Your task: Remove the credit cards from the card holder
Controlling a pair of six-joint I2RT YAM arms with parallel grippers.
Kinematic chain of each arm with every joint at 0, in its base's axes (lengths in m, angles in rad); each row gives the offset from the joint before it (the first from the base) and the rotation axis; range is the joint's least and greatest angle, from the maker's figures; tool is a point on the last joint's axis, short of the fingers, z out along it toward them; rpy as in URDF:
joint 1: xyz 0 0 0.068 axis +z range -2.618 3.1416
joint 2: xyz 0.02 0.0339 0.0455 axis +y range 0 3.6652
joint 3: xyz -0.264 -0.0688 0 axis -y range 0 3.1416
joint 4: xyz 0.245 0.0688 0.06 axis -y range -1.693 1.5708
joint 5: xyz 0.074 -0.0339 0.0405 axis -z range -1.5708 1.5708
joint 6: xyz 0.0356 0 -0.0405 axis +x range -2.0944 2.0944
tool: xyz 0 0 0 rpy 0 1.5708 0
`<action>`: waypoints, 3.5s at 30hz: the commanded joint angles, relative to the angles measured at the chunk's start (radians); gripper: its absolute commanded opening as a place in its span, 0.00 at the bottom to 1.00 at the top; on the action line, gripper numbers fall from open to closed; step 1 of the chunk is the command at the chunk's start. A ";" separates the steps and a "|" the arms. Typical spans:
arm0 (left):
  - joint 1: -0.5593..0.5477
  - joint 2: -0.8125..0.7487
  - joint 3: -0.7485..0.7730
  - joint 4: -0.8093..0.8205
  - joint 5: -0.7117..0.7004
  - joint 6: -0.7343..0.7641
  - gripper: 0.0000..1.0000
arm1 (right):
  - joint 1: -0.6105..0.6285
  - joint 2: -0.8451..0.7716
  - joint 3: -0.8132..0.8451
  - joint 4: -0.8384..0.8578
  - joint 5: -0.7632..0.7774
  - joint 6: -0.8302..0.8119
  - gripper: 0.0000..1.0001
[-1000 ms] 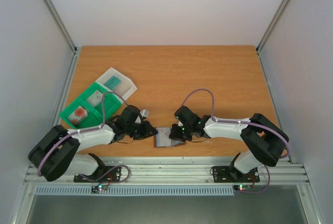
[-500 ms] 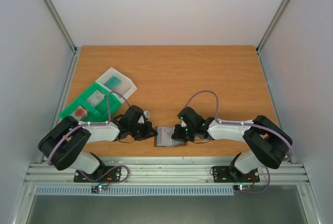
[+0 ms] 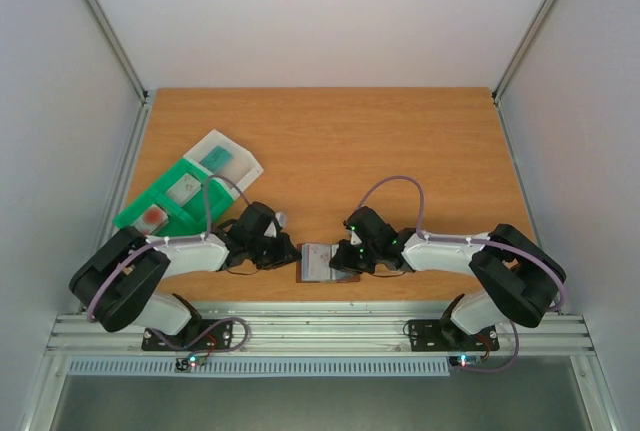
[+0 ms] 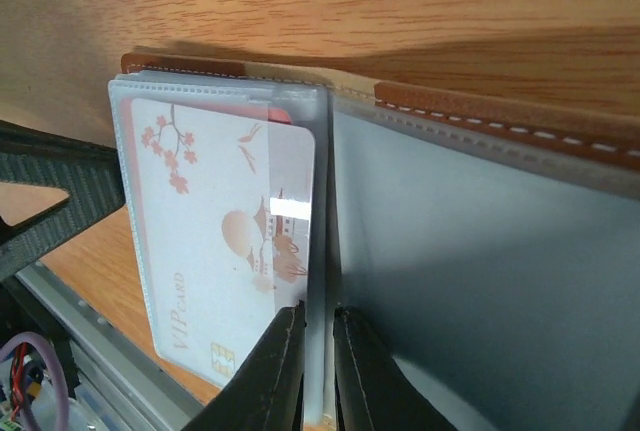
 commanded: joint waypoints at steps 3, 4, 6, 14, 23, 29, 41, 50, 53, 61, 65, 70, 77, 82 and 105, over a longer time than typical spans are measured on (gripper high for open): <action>-0.004 -0.123 0.032 -0.099 -0.029 -0.020 0.19 | -0.004 -0.013 -0.028 0.042 -0.017 0.020 0.14; -0.004 -0.144 0.039 -0.111 -0.031 -0.020 0.20 | -0.004 -0.011 -0.030 0.064 -0.021 0.023 0.14; -0.004 -0.177 0.046 -0.117 -0.032 -0.020 0.24 | -0.005 -0.010 -0.033 0.078 -0.025 0.027 0.16; -0.018 -0.110 0.044 0.018 0.037 -0.017 0.27 | -0.006 -0.006 -0.044 0.104 -0.025 0.039 0.18; -0.032 0.019 0.038 0.015 -0.021 0.032 0.12 | -0.022 0.028 -0.052 0.129 -0.038 0.043 0.15; -0.032 0.074 0.040 -0.011 -0.051 0.069 0.08 | -0.043 0.014 -0.067 0.132 -0.047 0.043 0.09; -0.031 0.061 0.030 -0.033 -0.069 0.074 0.07 | -0.055 -0.054 -0.074 0.103 -0.051 0.040 0.12; -0.032 0.056 0.046 -0.044 -0.059 0.074 0.08 | -0.055 0.021 -0.069 0.156 -0.066 0.047 0.24; -0.032 0.067 0.043 -0.036 -0.058 0.071 0.07 | -0.056 0.040 -0.073 0.174 -0.072 0.049 0.23; -0.032 0.084 0.042 -0.036 -0.074 0.076 0.05 | -0.066 -0.020 -0.104 0.143 -0.030 0.049 0.02; -0.031 0.099 0.033 -0.003 -0.058 0.067 0.02 | -0.070 -0.061 -0.107 0.111 -0.019 0.040 0.01; -0.032 0.116 0.031 0.012 -0.055 0.058 0.02 | -0.081 -0.083 -0.112 0.094 -0.024 0.033 0.06; -0.032 0.120 0.028 0.012 -0.065 0.066 0.01 | -0.110 -0.097 -0.133 0.107 -0.052 0.021 0.02; -0.032 0.124 0.029 0.023 -0.065 0.071 0.01 | -0.118 -0.108 -0.132 0.099 -0.067 0.003 0.01; -0.032 0.149 0.050 0.068 -0.036 0.074 0.01 | -0.161 -0.299 -0.102 -0.171 0.002 -0.057 0.01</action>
